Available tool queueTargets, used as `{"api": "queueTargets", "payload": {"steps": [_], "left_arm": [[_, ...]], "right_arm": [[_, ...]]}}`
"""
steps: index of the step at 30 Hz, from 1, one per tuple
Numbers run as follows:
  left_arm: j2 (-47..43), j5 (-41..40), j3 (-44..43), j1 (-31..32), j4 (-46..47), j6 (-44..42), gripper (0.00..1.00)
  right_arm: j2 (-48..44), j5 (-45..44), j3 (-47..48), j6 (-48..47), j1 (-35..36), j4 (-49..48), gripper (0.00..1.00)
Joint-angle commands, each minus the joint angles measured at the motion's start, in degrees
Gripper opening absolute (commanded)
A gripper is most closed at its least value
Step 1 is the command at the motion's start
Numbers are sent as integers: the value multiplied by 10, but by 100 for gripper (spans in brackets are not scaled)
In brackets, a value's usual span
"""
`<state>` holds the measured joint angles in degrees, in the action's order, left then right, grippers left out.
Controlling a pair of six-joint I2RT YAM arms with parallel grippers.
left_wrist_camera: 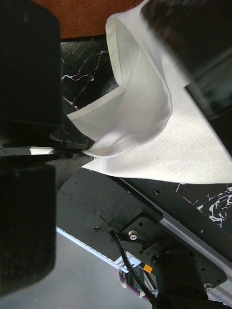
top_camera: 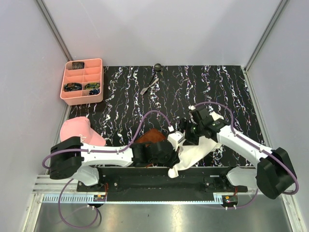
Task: Fold the napkin into a case and place the utensils inside
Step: Pick up the crumpled napkin from the center of the board.
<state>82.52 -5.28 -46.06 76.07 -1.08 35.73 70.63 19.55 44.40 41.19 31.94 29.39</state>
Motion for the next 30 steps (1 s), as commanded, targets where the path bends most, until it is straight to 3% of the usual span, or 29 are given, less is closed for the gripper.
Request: {"api": "queueTargets", "payload": {"steps": [1,6,8,10,11,15,20,23,30], "left_arm": [[-14,12,-10,0,31,7,0],[-23,8,-14,0,22,6,0],[-25,5,-21,0,15,1,0],[-28,2,-34,0,12,-7,0],[-31,1,-39,0,-2,-12,0],[-33,-16,-110,-1,-63,-65,0],[-22,-38,-298,-9,-182,-143,0],[-11,-39,-404,-15,-218,-193,0],[27,88,-603,-15,-240,-269,0]], "right_arm": [[9,29,-26,22,17,-42,70],[15,36,-28,24,21,-62,54],[17,23,-21,26,21,-63,39],[-3,-19,-2,31,18,-55,11],[-12,-57,8,33,15,-45,2],[-72,-176,103,30,-21,29,0],[-198,-393,233,3,-67,158,0],[-252,-472,316,-23,-67,209,0],[-411,-483,389,-95,-68,219,0]]}}
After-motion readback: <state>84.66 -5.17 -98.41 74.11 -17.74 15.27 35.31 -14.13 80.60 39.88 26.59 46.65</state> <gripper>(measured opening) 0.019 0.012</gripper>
